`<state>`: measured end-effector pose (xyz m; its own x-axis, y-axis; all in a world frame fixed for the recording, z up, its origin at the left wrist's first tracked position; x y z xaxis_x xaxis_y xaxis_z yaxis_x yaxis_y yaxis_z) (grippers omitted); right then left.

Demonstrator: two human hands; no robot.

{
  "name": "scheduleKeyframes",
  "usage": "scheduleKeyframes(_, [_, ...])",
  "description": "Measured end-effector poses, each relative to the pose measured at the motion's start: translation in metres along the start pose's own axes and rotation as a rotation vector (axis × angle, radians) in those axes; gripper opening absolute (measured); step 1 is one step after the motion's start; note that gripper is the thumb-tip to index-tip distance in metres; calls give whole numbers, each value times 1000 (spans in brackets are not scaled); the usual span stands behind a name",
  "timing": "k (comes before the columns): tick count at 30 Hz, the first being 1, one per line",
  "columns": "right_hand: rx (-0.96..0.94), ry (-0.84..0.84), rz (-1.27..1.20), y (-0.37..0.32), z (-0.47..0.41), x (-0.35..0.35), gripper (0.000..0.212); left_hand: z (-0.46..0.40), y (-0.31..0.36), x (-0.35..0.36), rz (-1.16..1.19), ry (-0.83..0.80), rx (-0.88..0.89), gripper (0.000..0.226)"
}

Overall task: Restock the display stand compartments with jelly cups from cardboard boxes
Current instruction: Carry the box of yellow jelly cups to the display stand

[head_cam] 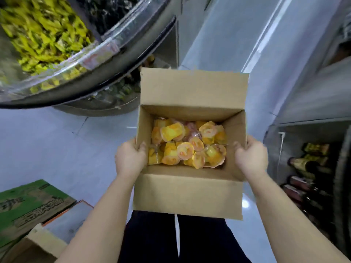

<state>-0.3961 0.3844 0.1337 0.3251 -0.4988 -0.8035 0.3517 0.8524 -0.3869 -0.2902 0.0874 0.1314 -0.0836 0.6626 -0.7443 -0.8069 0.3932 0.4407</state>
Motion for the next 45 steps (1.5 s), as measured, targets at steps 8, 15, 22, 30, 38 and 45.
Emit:
scheduleKeyframes(8, [98, 134, -108, 13, -61, -183, 12, 14, 219, -4, -55, 7, 317, 21])
scheduleKeyframes(15, [206, 190, -242, -2, -190, -268, 11, -58, 403, 27, -114, -41, 481, 17])
scheduleKeyframes(22, [257, 252, -288, -40, -336, -362, 8, -142, 594, 57, -65, -119, 510, 18])
scheduleKeyframes(30, [251, 275, -234, -57, -540, -461, 24, -237, 794, 124, -133, -139, 508, 21])
scheduleKeyframes(38, [223, 253, -241, -94, -757, -584, 22, -314, 1010, 171, -71, -85, 462, 19])
scheduleKeyframes(45, [218, 211, -214, -152, -948, -655, 20, -424, 1169, 206, -47, -65, 407, 18])
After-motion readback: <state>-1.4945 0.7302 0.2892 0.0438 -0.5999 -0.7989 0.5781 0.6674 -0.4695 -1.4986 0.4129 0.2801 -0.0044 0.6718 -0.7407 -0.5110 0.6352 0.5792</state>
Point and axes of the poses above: each hand's wrist, its own z-axis away from the middle knuckle, its own x-axis out of the palm, y = z × x, the point moved 4 cm from there along -z, towards the middle knuckle, and after that the axes turned 4 degrees about z, right-handed, at the moved point
